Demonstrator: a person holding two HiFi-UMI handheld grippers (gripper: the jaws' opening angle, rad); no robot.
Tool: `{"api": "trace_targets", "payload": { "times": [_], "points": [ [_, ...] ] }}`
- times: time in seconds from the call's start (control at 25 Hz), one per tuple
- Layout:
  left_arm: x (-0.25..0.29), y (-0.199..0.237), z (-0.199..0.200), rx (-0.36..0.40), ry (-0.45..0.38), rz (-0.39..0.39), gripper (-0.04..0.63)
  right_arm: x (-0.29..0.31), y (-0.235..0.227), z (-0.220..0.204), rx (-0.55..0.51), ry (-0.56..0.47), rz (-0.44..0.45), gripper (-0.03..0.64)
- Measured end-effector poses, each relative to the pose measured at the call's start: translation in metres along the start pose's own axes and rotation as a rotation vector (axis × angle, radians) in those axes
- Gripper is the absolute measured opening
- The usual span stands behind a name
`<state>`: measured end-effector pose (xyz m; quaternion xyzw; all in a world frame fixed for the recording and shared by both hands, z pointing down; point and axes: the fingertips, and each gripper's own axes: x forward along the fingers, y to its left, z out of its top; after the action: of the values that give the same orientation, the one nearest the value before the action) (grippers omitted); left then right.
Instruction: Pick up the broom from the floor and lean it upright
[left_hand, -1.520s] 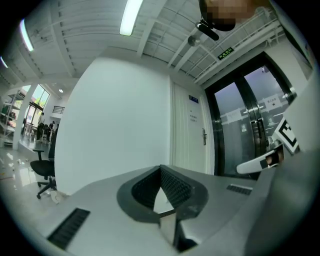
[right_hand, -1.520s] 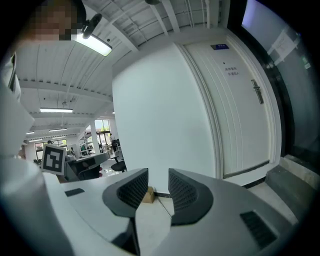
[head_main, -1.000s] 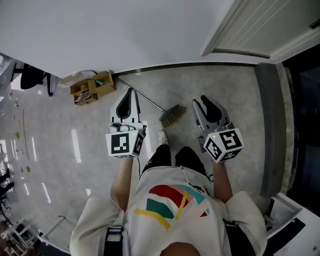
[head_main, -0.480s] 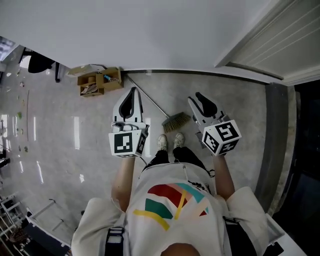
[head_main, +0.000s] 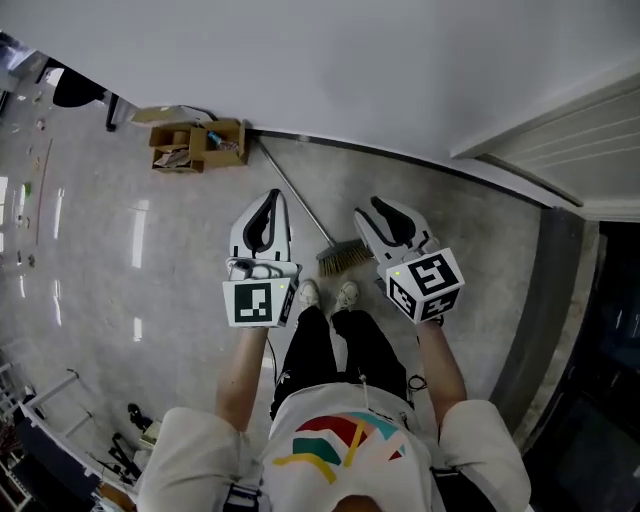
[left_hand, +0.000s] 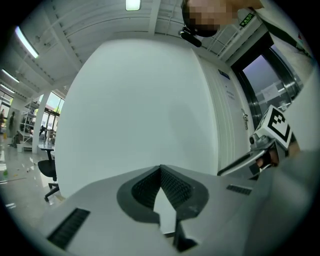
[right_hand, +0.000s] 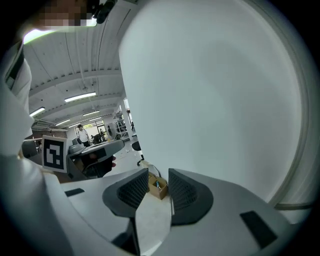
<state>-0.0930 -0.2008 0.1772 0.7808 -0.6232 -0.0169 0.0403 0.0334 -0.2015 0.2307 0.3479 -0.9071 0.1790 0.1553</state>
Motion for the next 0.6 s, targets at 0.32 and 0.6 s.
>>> {"api": "trace_targets", "payload": {
  "times": [0.32, 0.6],
  "points": [
    [0.025, 0.092, -0.218, 0.000, -0.012, 0.124, 0.044, 0.177, -0.037, -0.176, -0.051, 0.078, 0.083, 0.130],
    [0.028, 0.183, -0.466, 0.028, -0.039, 0.248, 0.044, 0.376, -0.080, -0.455, -0.021, 0.296, 0.188, 0.130]
  ]
}}
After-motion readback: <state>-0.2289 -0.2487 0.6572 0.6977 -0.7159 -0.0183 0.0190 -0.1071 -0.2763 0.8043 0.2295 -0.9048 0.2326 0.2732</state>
